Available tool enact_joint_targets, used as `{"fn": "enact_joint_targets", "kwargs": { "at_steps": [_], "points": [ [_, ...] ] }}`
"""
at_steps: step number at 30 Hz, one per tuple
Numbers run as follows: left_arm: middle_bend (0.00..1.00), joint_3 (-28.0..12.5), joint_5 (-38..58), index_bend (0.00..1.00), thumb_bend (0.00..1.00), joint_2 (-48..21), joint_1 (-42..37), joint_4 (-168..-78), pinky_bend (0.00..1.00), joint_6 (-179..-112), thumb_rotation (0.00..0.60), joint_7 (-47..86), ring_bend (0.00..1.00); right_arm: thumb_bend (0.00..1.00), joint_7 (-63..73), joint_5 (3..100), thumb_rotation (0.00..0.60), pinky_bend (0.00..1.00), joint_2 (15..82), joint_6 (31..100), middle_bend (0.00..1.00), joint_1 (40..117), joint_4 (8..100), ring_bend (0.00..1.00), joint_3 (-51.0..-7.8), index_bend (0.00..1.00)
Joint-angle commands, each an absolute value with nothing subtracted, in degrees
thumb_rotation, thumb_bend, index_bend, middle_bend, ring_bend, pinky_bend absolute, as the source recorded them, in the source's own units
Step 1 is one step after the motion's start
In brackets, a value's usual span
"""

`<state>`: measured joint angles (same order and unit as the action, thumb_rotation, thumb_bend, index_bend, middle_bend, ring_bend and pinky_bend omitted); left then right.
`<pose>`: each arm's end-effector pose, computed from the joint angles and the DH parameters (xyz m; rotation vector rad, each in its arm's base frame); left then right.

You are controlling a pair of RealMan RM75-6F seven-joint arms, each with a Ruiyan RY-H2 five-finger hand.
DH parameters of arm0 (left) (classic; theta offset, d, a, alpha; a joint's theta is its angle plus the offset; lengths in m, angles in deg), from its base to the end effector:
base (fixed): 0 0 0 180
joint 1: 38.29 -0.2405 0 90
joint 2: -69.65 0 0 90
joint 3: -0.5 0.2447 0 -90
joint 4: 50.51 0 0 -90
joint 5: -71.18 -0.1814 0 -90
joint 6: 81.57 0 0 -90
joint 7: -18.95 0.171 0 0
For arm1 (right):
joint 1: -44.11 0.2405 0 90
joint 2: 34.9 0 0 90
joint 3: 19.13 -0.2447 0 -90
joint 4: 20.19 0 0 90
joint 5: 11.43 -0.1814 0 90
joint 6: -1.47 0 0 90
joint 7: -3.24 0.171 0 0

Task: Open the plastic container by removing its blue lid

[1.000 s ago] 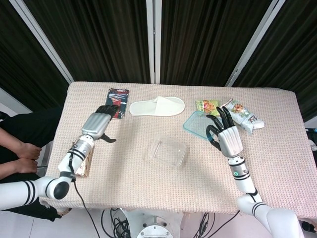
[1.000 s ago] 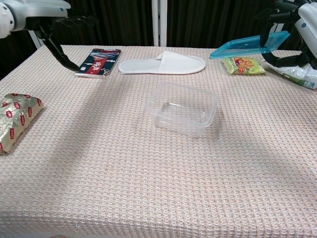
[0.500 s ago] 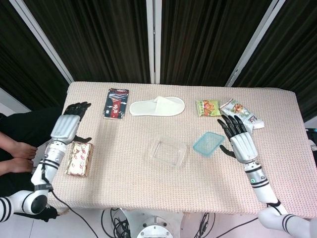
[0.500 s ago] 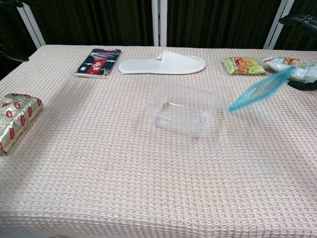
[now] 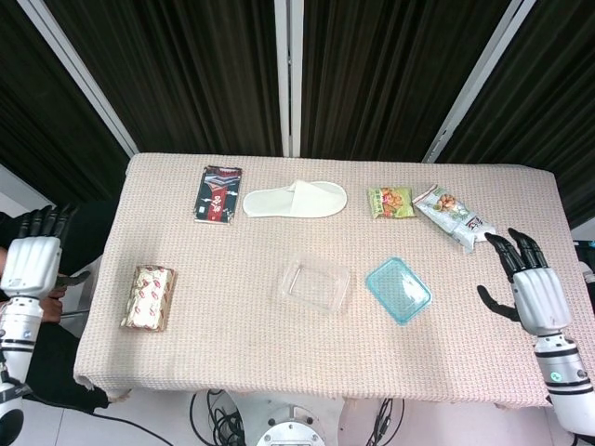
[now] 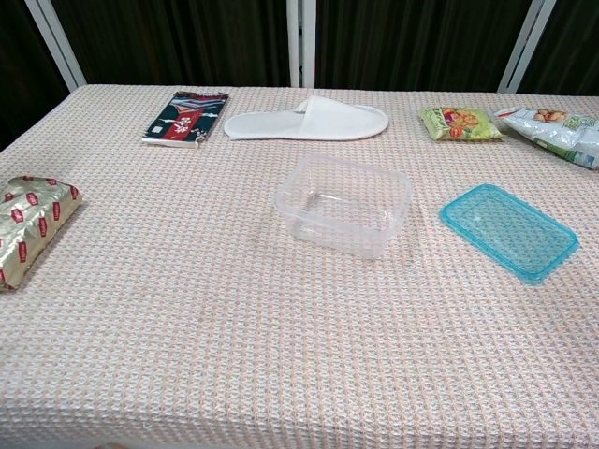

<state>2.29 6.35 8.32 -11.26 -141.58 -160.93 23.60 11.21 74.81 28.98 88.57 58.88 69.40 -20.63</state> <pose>-0.2715 0.3017 0.1982 -1.3999 -0.8209 -0.8020 -0.2576 -0.2492 0.1873 1.4478 -0.8499 1.1138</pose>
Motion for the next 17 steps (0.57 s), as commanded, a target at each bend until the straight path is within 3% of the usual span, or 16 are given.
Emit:
{"fn": "enact_joint_targets", "kwargs": {
  "at_steps": [1,9,17],
  "points": [
    [0.05,3.6,3.1,0.04,0.0,8.5,-15.6,-140.3,0.02,-164.8,0.6,22.3,0.0,0.24,11.0,73.8,0.6,0.0,25.0,87.0,0.01,56.8,73.5,0.0,-18.9,0.0],
    [0.05,5.6,-2.8,0.04,0.0,6.2,-24.2,-141.6,0.01,-173.3,0.6,22.6,0.0,0.24,14.8,76.3,0.6,0.0,24.8,91.6,0.0,51.7,73.6,0.0,-17.3,0.0],
    [0.05,6.5,-5.8,0.04,0.0,5.0,-29.4,-144.1,0.01,-175.8,0.6,23.1,0.0,0.24,15.3,78.2,0.6,0.0,26.8,93.3,0.0,49.3,71.3,0.0,-17.0,0.0]
  ]
}}
